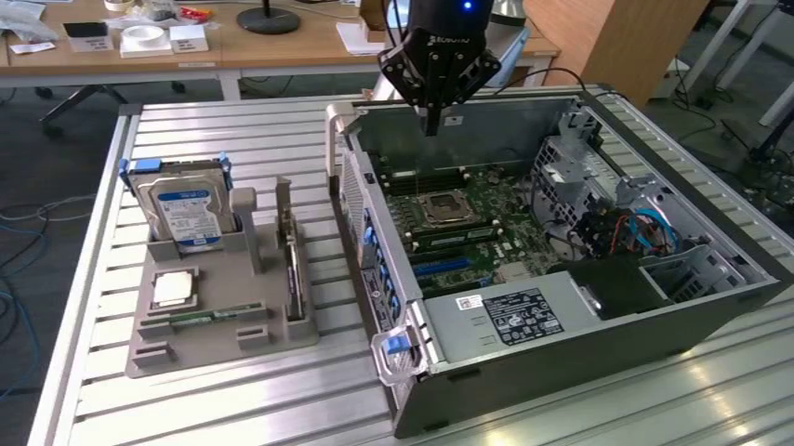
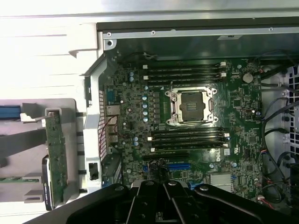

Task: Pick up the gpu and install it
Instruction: 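Reach for the gpu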

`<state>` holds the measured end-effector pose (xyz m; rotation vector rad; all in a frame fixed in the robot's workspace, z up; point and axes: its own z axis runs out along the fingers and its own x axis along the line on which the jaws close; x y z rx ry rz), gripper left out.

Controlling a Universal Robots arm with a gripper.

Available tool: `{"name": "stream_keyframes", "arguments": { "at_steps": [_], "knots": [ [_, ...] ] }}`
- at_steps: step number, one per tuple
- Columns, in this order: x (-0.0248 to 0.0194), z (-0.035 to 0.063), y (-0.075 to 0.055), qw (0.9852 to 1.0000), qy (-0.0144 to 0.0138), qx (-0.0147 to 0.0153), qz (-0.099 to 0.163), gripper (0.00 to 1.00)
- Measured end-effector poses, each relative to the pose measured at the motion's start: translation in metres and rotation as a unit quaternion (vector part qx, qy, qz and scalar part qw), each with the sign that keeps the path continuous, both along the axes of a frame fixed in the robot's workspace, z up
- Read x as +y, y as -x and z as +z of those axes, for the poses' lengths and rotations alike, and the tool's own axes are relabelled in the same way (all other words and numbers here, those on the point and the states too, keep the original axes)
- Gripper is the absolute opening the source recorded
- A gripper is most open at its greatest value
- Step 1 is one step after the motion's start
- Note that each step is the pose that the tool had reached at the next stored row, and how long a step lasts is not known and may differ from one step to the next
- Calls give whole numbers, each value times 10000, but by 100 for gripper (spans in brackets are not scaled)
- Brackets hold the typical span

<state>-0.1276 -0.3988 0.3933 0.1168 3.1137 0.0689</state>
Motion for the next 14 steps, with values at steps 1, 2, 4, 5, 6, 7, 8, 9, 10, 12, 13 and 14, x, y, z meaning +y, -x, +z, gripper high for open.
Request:
{"name": "stream_keyframes", "arguments": {
  "at_steps": [1, 2, 4, 5, 6, 7, 8, 9, 10, 12, 13, 14],
  "knots": [
    [0, 0, 3, 10000, 0, 0, 0, 11],
    [0, 0, 8, 10000, 0, 0, 0, 11],
    [0, 0, 18, 10000, 0, 0, 0, 11],
    [0, 0, 24, 10000, 0, 0, 1, 11],
    [0, 0, 32, 10000, 0, 0, 0, 11],
    [0, 0, 39, 10000, 0, 0, 0, 11],
    [0, 0, 46, 10000, 0, 0, 1, 11],
    [0, 0, 54, 10000, 0, 0, 1, 11],
    [0, 0, 62, 10000, 0, 0, 0, 11],
    [0, 0, 77, 10000, 0, 0, 0, 11],
    [0, 0, 84, 10000, 0, 0, 0, 11],
    [0, 0, 90, 10000, 0, 0, 1, 11]
  ]
}}
